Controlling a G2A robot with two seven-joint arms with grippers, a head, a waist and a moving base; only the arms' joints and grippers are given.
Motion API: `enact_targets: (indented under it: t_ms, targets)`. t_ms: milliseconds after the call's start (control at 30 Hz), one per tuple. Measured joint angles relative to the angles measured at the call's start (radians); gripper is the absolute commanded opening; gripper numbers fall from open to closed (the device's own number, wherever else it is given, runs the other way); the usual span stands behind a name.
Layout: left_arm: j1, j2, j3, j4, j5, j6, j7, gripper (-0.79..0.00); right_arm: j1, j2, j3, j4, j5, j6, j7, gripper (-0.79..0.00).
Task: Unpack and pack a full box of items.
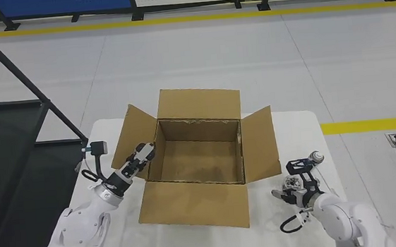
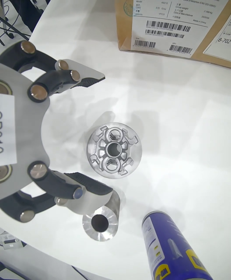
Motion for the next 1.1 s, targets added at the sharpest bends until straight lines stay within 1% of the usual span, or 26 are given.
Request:
enact_targets:
  t_ms: [400, 433, 467, 500, 533, 567, 600, 700, 733, 767, 933, 1100]
  targets:
    - [0.008, 0.001, -0.008, -0.003, 0.000, -0.002, 0.001, 0.000, 0.037, 0.003, -0.010, 0.056, 0.023, 0.042, -0.033, 0.000]
    - [0.008, 0.001, -0.008, -0.003, 0.000, -0.002, 0.001, 0.000, 0.040, 0.004, -0.011, 0.059, 0.023, 0.043, -0.033, -0.018]
    - [0.009, 0.001, -0.009, -0.004, 0.000, -0.003, 0.001, 0.000, 0.043, 0.004, -0.013, 0.063, 0.024, 0.045, -0.033, -0.086]
    - [0.010, 0.001, -0.009, -0.004, -0.001, -0.003, 0.001, 0.000, 0.045, 0.004, -0.014, 0.066, 0.025, 0.047, -0.033, -0.179]
    - [0.011, 0.001, -0.010, -0.005, -0.002, -0.004, 0.002, 0.000, 0.049, 0.005, -0.015, 0.070, 0.026, 0.050, -0.033, -0.351]
    - [0.012, 0.001, -0.010, -0.005, -0.002, -0.005, 0.002, 0.000, 0.051, 0.005, -0.016, 0.072, 0.027, 0.051, -0.033, -0.431]
    - [0.013, 0.002, -0.011, -0.005, -0.002, -0.006, 0.003, 0.000, 0.053, 0.006, -0.016, 0.075, 0.028, 0.053, -0.033, -0.474]
    - [0.016, 0.002, -0.012, -0.006, -0.003, -0.008, 0.002, 0.000, 0.057, 0.007, -0.018, 0.079, 0.030, 0.057, -0.033, -0.662]
    - [0.017, 0.002, -0.013, -0.006, -0.003, -0.008, 0.003, 0.000, 0.058, 0.008, -0.019, 0.080, 0.031, 0.059, -0.033, -0.760]
    - [0.018, 0.002, -0.014, -0.007, -0.003, -0.009, 0.003, 0.000, 0.059, 0.008, -0.019, 0.080, 0.031, 0.062, -0.033, -0.785]
    - [0.021, 0.002, -0.015, -0.009, -0.003, -0.009, 0.004, 0.000, 0.053, 0.011, -0.013, 0.058, 0.033, 0.077, -0.041, -0.785]
    - [0.023, 0.003, -0.019, -0.010, -0.005, -0.010, 0.001, 0.000, 0.022, 0.014, 0.012, -0.015, 0.056, 0.103, -0.065, -0.785]
